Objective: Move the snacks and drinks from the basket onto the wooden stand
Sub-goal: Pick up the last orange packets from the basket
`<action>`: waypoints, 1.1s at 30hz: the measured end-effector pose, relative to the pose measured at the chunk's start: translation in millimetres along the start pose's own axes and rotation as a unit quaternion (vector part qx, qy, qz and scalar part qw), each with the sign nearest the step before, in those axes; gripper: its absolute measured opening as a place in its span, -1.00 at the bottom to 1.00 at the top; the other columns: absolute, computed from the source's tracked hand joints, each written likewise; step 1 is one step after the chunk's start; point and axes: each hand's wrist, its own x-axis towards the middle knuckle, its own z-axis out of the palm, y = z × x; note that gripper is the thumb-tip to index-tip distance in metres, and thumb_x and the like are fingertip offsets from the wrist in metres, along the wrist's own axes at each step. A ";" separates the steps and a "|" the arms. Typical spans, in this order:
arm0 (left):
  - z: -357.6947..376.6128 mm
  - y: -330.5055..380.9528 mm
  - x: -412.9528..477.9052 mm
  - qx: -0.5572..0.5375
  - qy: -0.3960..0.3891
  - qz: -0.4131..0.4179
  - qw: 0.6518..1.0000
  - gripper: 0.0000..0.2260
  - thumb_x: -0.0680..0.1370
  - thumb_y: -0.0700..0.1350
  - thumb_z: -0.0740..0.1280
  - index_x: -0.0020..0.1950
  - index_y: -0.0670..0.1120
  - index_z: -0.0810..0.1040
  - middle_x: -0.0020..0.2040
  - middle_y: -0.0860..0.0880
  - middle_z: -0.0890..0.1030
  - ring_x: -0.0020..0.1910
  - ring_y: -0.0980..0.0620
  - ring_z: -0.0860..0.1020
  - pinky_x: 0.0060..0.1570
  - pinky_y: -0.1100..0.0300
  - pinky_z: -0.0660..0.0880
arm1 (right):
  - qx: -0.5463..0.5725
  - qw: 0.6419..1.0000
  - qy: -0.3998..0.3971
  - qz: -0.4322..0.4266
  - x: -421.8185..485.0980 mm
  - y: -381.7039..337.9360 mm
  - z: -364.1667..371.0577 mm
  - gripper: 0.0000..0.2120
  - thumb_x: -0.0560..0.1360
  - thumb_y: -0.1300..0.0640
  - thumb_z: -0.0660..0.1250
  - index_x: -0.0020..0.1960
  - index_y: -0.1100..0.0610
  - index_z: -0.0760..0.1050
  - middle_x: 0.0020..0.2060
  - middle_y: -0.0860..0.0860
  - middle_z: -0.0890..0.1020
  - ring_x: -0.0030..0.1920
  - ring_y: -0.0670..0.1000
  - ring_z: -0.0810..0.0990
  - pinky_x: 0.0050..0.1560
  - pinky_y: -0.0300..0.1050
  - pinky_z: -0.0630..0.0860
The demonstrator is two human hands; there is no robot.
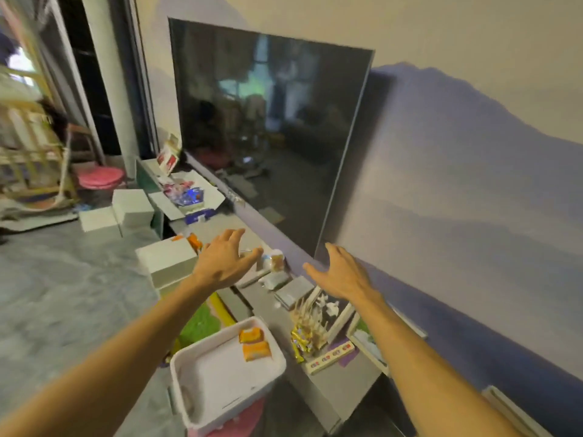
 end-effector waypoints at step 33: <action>614.4 -255.9 12.2 -0.124 -0.131 -0.286 0.941 -0.10 0.40 0.40 0.42 0.64 0.09 0.23 0.58 0.02 0.33 0.40 -0.11 0.44 0.35 -0.06 0.45 | -0.149 0.899 -0.174 -0.374 277.6 137.1 636.0 -0.41 0.55 -0.30 0.30 0.42 0.08 0.54 0.45 0.07 0.52 0.59 0.23 0.24 0.47 0.28 0.26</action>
